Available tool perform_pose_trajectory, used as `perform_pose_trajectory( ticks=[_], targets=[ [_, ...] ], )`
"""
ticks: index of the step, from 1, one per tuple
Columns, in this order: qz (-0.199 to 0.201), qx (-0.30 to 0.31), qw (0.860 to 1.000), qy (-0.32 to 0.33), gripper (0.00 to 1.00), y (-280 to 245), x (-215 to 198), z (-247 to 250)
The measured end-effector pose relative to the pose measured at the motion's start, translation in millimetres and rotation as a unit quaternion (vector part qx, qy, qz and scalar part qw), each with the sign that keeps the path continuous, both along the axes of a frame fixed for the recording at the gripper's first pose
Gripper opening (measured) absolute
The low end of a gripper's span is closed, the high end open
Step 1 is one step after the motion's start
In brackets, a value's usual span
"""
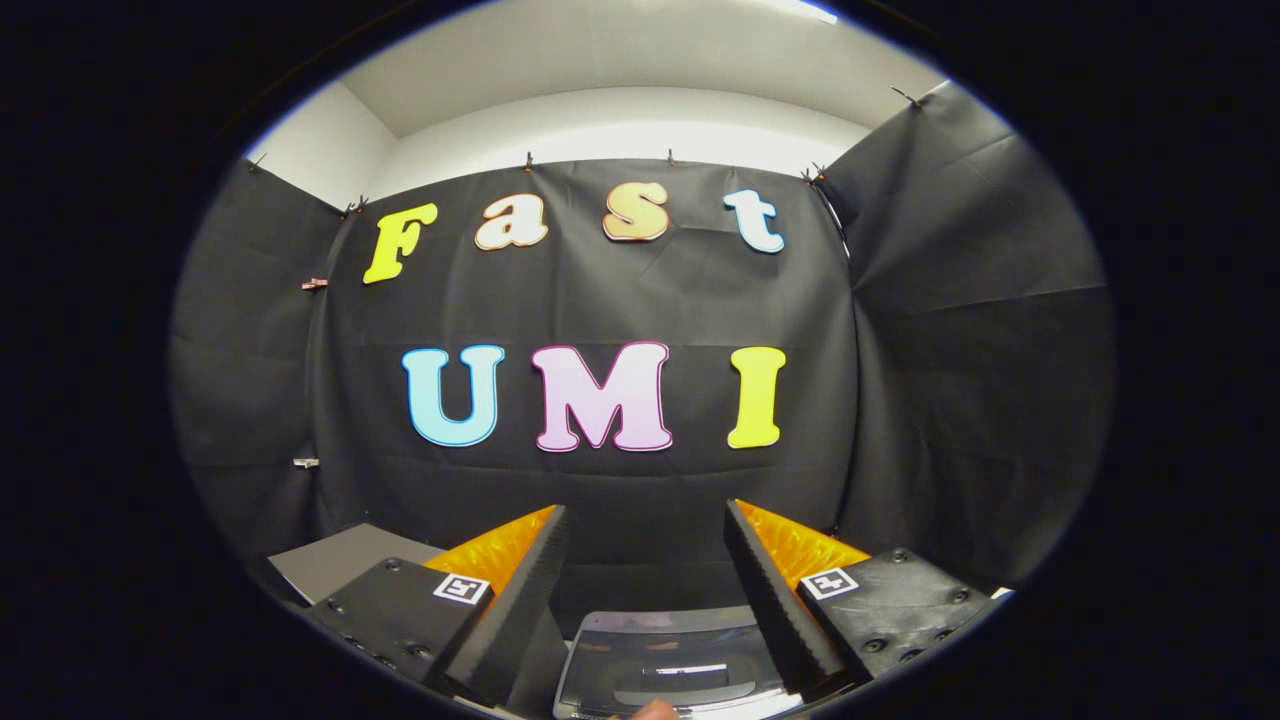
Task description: Put the clothes into the washing machine and then close the washing machine lid.
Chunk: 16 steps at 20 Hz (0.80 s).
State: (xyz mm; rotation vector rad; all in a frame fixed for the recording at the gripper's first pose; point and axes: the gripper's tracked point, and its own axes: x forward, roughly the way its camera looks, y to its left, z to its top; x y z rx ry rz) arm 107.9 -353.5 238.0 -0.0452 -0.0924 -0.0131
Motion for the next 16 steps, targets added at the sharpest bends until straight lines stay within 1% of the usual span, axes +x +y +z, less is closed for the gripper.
perform_pose_trajectory(
  ticks=[9,16],
  targets=[
    [-0.006,-0.009,1.0,-0.007,0.97,16.4,-5.3,4.5],
    [-0.014,-0.007,1.0,0.0,0.97,22.0,-1.8,-3.8]
  ],
)
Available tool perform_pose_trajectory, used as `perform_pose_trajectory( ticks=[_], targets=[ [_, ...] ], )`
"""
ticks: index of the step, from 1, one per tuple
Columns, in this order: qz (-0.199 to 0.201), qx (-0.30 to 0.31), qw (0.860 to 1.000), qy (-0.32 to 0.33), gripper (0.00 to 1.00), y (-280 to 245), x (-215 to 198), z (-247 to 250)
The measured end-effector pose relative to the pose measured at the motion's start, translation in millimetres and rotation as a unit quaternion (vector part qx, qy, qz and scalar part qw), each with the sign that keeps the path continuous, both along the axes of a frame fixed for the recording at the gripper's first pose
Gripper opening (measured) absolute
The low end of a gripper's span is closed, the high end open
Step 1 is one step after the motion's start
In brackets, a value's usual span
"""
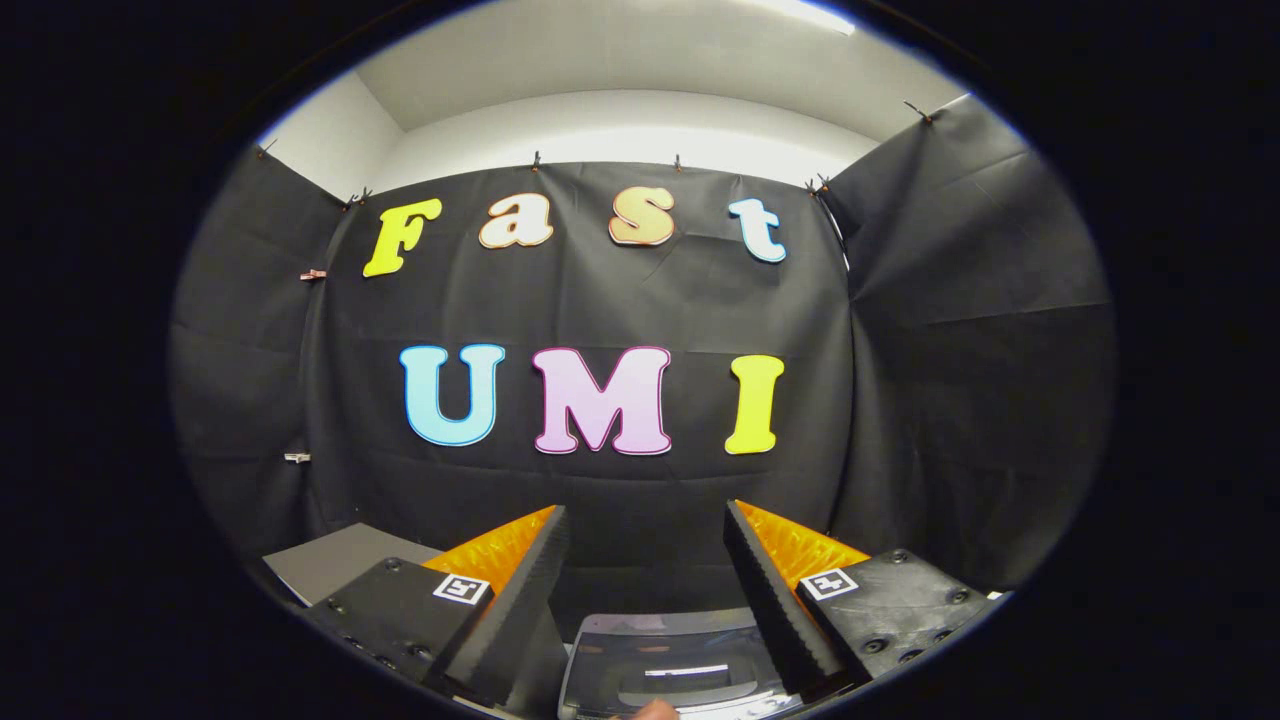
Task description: Put the clothes into the washing machine and then close the washing machine lid.
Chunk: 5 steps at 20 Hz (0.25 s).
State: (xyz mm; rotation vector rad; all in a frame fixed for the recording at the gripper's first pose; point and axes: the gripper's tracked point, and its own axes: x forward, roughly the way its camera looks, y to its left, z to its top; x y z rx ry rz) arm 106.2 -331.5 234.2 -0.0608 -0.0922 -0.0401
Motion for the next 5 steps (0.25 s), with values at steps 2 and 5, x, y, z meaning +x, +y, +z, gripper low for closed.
perform_pose_trajectory(
  ticks=[2,5],
  targets=[
    [-0.002,0.0,1.0,0.002,0.97,-1.8,0.1,-2.9],
    [-0.006,0.001,1.0,0.005,0.97,-0.9,1.1,-5.8]
  ],
)
